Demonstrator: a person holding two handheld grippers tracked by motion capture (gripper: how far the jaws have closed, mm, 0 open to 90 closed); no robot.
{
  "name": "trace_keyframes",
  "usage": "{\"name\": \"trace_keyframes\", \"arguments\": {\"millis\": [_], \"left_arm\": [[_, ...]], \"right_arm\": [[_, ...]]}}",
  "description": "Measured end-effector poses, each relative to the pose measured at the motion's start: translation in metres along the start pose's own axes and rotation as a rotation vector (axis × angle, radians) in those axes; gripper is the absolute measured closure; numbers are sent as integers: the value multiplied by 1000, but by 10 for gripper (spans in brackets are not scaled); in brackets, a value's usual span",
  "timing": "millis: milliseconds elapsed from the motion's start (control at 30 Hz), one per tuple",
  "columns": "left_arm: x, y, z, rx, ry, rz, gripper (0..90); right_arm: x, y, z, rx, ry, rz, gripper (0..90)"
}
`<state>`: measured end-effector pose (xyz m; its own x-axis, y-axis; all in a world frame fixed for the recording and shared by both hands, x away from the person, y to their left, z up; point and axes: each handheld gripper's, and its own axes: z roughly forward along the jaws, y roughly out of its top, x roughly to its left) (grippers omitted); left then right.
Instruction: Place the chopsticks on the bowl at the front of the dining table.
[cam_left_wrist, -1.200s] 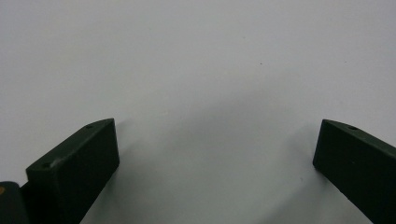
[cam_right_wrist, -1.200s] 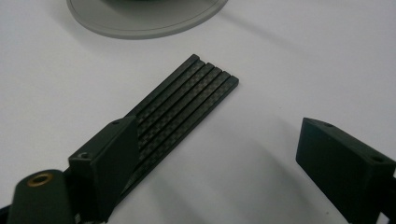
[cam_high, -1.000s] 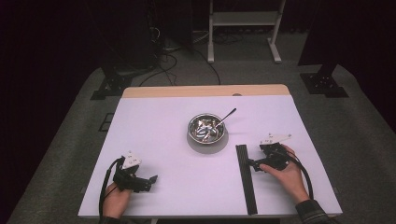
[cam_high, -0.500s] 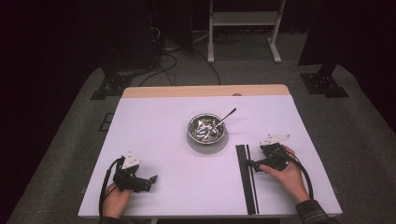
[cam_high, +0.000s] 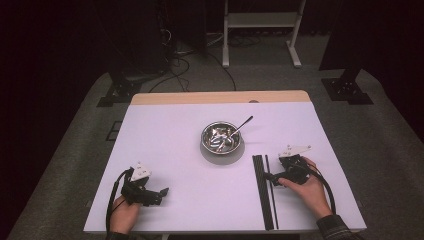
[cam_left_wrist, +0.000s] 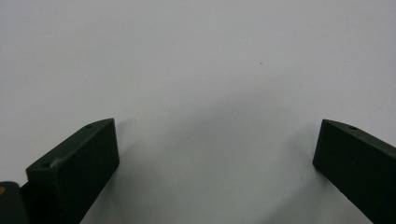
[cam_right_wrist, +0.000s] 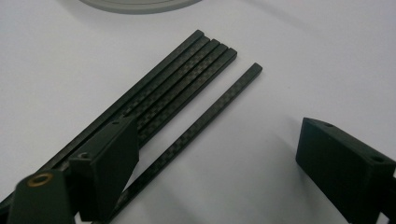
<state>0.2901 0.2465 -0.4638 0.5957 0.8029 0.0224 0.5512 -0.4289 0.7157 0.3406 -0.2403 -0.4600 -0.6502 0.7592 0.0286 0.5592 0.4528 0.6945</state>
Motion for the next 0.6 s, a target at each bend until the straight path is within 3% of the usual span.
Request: {"name": "trace_keyframes", "arguments": {"millis": [600], "left_arm": [[0,0,0,0,0,0,0]], "right_arm": [[12,-10,-9,9,-6,-20,120]]}}
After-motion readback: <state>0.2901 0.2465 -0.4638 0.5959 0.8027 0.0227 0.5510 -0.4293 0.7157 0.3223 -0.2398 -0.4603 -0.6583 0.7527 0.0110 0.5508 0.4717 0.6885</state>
